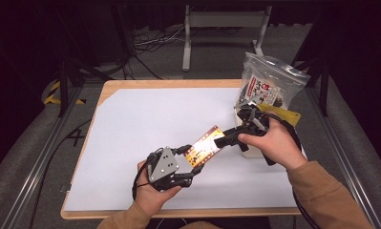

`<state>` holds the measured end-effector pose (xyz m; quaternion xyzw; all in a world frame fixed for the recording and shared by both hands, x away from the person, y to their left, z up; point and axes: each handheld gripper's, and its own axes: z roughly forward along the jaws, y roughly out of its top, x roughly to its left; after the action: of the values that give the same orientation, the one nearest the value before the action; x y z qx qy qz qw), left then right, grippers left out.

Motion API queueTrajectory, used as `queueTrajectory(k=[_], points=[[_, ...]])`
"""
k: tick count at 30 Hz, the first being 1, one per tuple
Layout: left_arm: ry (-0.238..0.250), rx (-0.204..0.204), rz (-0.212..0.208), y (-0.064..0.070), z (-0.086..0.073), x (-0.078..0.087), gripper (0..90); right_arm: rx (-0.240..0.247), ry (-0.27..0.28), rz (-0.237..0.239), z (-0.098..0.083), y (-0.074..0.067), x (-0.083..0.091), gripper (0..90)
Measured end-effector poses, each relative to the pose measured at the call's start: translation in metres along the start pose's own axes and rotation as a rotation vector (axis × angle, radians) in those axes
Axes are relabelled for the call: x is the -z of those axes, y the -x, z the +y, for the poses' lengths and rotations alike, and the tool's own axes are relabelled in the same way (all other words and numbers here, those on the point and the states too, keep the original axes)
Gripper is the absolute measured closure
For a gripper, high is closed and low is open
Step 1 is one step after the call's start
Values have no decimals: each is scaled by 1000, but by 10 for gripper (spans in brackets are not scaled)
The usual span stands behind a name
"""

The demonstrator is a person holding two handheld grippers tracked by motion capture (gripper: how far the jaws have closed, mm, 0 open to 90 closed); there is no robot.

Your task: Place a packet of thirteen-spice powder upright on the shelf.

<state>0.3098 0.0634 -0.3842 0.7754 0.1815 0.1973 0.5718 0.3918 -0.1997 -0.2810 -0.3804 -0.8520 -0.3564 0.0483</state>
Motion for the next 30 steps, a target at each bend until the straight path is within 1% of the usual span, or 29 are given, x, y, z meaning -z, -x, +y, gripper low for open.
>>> queueTrajectory(k=[3,5,6,9,10,12,13,15,19,22,24,27,29,30], points=[[2,3,-3,0,-1,-1,329,-6,-11,16,0,0,-5,420],[0,4,-3,1,-1,-1,329,-4,-19,23,0,0,-6,453],[-3,-2,-3,0,-1,-2,329,-4,-23,27,0,0,-7,464],[-5,5,-3,0,-2,-2,328,-5,-23,25,0,0,-8,474],[-14,-1,-3,0,-3,-3,328,-13,-18,29,0,0,-7,496],[-31,1,-3,0,-4,-5,327,-15,-13,31,-1,0,-7,522],[-31,1,-3,0,-4,-5,327,-15,-13,31,-1,0,-7,522],[-53,-9,1,1,-5,-7,327,-17,-9,37,0,-1,-6,556],[-72,-18,3,2,-6,-8,327,-6,-4,42,0,-3,-4,594],[-95,-30,13,4,-5,-10,326,-2,-2,61,-1,-4,-3,630],[-97,-26,8,4,-6,-11,325,-5,4,77,-1,-5,-2,649],[-102,-28,5,5,-5,-11,317,1,10,83,-1,-7,-1,661],[-108,-38,7,5,-3,-11,309,3,13,96,-1,-8,1,673],[-111,-24,-9,4,-2,-12,300,5,15,106,-1,-8,2,678]])
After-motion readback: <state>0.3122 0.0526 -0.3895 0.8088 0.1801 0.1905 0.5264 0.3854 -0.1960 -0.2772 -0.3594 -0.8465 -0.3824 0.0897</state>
